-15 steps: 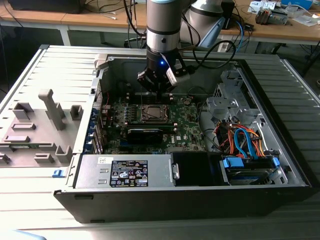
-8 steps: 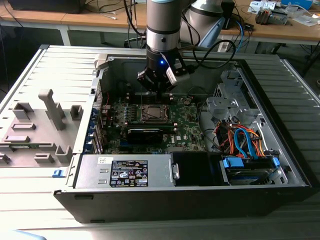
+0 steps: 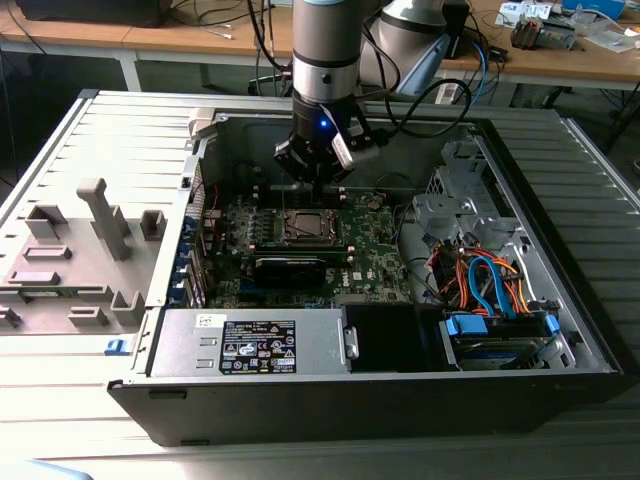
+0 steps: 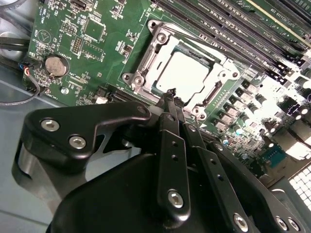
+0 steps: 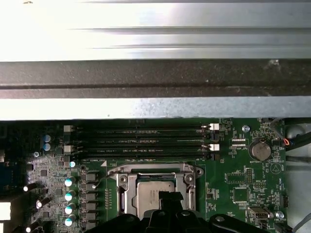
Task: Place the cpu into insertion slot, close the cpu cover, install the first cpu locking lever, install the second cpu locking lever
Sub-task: 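Install the first cpu locking lever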
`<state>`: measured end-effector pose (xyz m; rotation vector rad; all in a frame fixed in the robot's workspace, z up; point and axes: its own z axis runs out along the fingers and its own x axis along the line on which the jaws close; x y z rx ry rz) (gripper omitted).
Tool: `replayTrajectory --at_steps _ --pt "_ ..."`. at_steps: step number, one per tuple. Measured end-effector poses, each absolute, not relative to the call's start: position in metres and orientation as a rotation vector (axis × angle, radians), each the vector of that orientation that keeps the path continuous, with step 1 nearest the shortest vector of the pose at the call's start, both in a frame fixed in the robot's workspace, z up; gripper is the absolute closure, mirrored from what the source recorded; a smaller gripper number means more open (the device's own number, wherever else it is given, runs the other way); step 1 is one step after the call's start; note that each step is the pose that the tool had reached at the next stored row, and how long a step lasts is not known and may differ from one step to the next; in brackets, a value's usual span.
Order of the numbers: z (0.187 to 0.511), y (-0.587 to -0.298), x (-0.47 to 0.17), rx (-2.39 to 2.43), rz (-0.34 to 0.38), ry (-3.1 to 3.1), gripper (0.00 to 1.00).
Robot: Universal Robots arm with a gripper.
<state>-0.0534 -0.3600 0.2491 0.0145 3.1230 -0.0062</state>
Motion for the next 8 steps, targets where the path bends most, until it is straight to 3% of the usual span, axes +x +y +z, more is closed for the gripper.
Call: replayTrajectory --at_steps 8 --pt "0.2491 -0.3575 -0.0535 0.014 -0.01 3.123 0.89"
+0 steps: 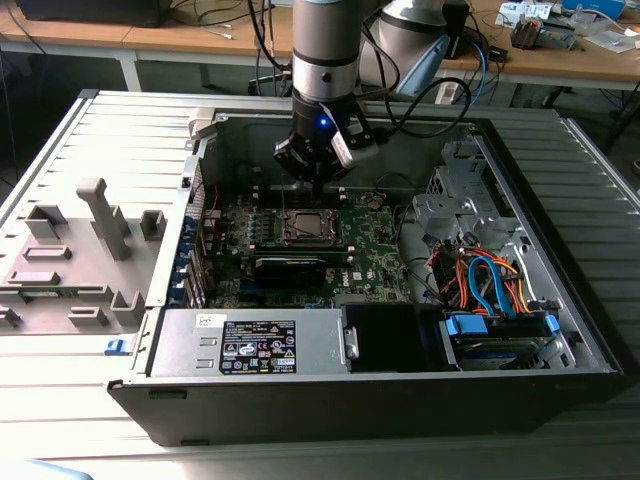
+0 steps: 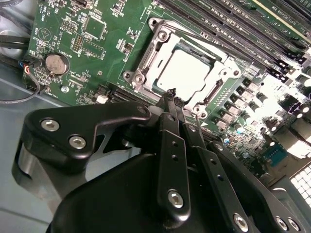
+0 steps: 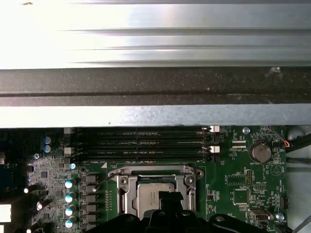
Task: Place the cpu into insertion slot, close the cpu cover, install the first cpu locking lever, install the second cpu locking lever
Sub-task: 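Install the first cpu locking lever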
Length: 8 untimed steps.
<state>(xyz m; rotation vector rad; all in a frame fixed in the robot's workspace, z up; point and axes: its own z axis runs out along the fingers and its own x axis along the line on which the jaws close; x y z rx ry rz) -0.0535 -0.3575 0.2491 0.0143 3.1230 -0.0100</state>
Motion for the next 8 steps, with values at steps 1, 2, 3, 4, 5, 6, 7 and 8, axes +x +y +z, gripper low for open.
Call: replayTrajectory --at_steps 1,2,3,4,5,6,7,8 --pt "0.2491 -0.3573 -0.0535 0.014 -0.01 3.123 0.89" --pt "0.2491 -0.357 -0.0535 0.014 -0.011 3.123 0.89" --pt "0.2491 -0.3568 -0.0535 0.014 -0.011 3.123 0.89" --pt "0.2492 -0.3566 -0.0535 0.014 -0.012 3.123 0.89" --pt "0.2492 -0.3563 -0.0535 0.014 -0.012 3.123 0.89" --pt "0.2492 -0.3561 -0.0535 0.014 -0.012 3.123 0.89" --pt "0.2492 -0.3557 -0.0535 0.014 -0.013 3.123 0.89" --pt "0.2492 -0.3551 -0.0536 0.014 -0.013 3.123 0.89"
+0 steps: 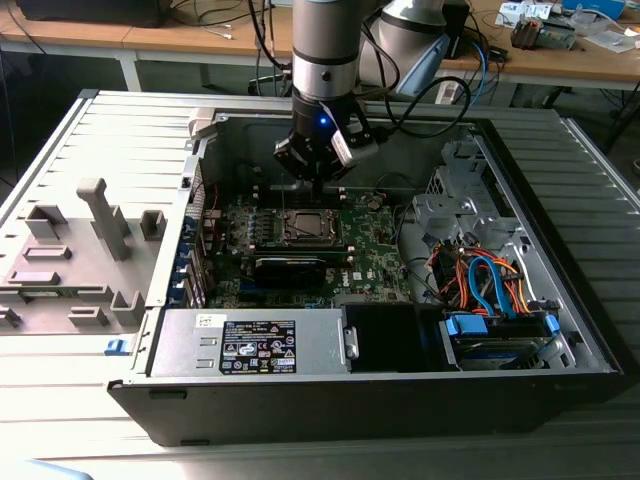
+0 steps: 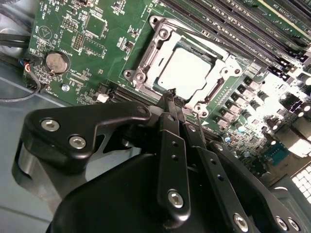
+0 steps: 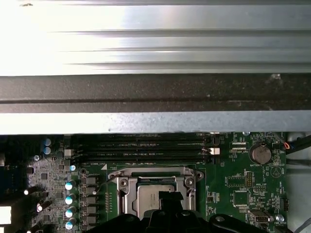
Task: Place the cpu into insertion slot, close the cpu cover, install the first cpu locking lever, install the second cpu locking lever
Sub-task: 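Install the first cpu locking lever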
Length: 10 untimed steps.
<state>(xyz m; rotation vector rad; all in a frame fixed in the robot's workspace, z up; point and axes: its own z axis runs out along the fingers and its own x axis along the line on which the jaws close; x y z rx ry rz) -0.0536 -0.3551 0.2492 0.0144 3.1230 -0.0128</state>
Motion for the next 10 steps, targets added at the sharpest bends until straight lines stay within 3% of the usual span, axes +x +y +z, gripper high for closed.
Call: replayTrajectory --at_steps 10 --pt "0.2492 -0.3508 -0.0535 0.014 -0.015 3.123 0.89"
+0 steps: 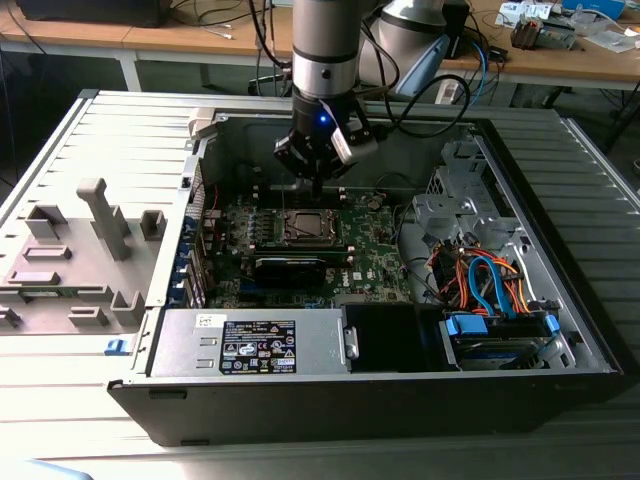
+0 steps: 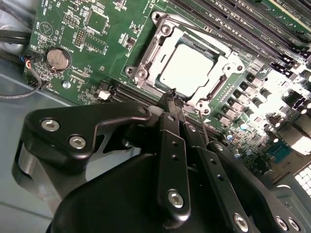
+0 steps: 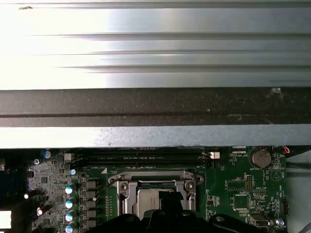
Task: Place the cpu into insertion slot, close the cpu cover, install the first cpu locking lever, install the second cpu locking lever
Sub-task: 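Install the first cpu locking lever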
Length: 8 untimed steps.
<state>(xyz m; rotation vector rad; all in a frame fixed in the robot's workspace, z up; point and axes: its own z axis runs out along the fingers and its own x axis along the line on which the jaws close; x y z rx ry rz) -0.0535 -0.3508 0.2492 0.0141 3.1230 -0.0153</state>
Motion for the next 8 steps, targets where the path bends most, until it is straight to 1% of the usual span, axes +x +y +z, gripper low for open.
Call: replayTrajectory --at_steps 8 --pt "0.2491 -0.3475 -0.0535 0.014 -0.018 3.123 0.89"
